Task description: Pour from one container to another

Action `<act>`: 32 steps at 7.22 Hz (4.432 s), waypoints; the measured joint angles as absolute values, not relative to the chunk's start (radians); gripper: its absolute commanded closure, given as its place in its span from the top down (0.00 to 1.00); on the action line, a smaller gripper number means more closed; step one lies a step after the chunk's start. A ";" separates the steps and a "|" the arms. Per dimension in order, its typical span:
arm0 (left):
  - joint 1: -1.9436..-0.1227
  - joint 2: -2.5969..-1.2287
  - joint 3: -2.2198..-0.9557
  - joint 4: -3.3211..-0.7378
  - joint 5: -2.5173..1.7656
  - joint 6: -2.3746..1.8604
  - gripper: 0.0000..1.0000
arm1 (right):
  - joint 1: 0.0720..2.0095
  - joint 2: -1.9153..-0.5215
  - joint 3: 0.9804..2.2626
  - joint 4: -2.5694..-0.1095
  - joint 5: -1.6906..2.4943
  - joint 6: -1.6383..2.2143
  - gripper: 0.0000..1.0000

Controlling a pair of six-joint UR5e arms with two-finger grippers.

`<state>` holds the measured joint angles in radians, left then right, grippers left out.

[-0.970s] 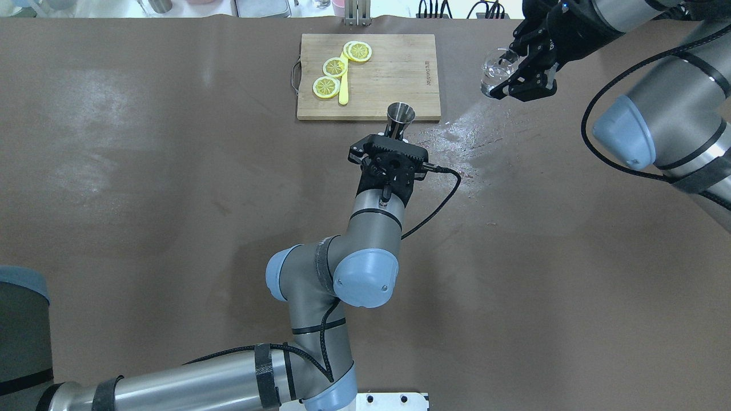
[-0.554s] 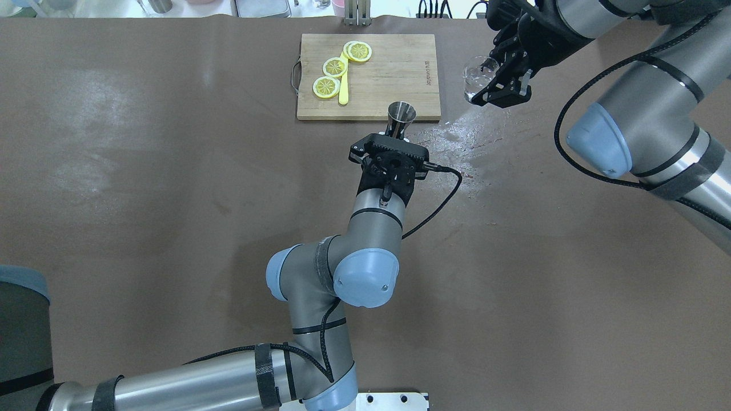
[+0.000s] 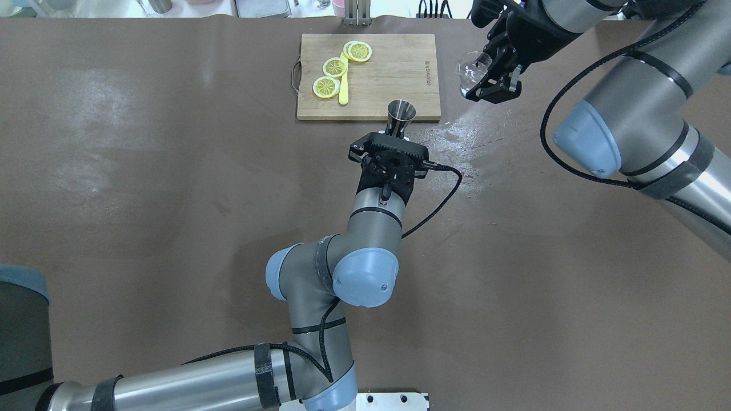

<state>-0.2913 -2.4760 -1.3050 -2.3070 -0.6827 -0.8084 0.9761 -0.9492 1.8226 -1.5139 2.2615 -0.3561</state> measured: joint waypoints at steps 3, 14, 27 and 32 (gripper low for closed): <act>-0.291 -2.476 -1.307 -2.307 -0.682 -0.808 0.00 | 0.935 -0.920 1.837 -1.592 2.187 -0.392 0.00; -0.290 -2.472 -1.311 -2.307 -0.681 -0.807 0.00 | 0.858 -0.720 1.733 -1.860 2.061 -0.576 0.00; -0.290 -2.470 -1.312 -2.307 -0.680 -0.807 0.00 | 0.817 -0.676 1.689 -1.905 1.959 -0.619 0.00; -0.289 -2.470 -1.312 -2.306 -0.679 -0.807 0.00 | 0.804 -0.633 1.654 -1.962 1.922 -0.699 0.00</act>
<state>-0.2895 -2.4697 -1.3120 -2.3061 -0.6792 -0.8069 0.8040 -0.6329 1.6536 -1.9624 1.9222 -0.6995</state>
